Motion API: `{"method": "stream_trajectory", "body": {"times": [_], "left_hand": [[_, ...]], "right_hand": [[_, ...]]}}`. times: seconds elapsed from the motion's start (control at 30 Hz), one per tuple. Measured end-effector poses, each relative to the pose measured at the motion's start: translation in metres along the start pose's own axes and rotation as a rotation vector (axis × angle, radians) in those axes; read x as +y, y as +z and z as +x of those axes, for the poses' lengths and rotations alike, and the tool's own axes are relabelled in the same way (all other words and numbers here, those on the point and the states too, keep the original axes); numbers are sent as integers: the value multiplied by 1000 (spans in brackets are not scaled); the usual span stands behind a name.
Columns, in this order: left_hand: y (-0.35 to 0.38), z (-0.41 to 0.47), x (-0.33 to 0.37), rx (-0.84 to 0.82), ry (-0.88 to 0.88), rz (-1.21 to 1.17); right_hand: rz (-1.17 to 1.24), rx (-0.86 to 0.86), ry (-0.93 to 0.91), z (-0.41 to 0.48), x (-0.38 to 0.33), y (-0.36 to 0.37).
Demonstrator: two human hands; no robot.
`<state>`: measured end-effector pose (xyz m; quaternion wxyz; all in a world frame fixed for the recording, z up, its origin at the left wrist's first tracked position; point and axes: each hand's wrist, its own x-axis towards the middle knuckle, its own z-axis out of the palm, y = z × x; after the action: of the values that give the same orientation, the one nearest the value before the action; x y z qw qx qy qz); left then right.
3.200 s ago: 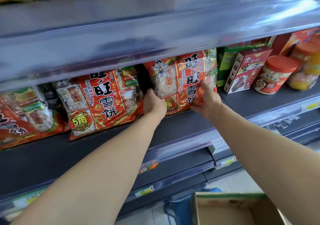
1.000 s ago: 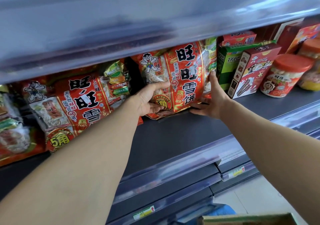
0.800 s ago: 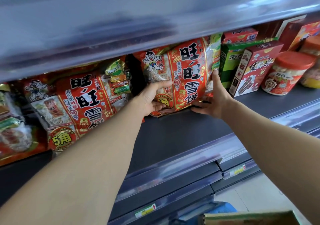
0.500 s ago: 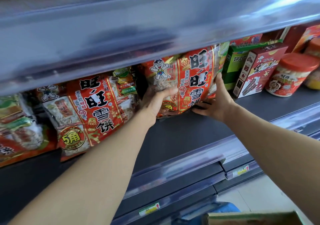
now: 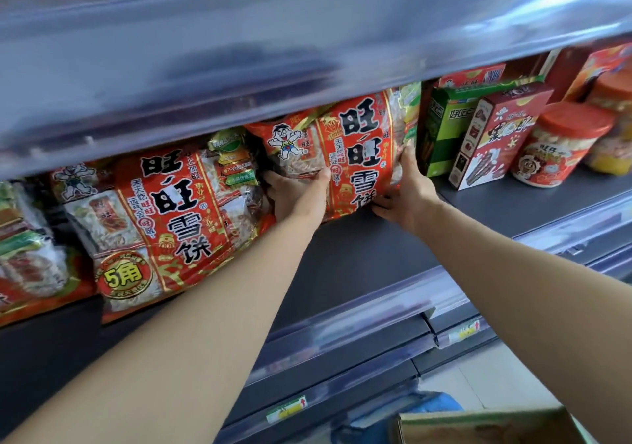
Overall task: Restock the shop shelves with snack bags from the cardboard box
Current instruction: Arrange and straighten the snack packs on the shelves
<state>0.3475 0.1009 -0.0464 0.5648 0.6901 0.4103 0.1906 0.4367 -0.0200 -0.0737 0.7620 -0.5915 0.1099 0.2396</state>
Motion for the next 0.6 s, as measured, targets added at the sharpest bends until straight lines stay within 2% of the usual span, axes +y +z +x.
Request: {"method": "stream_trajectory", "body": {"times": [0.13, 0.37, 0.6], "left_hand": [[5, -7, 4, 57, 27, 76], [-4, -20, 6, 126, 168, 215], [-8, -27, 0, 123, 203, 295]], "right_hand": [[-29, 90, -36, 1, 5, -5], [-47, 56, -67, -7, 13, -4], [-53, 27, -69, -15, 25, -7]]}}
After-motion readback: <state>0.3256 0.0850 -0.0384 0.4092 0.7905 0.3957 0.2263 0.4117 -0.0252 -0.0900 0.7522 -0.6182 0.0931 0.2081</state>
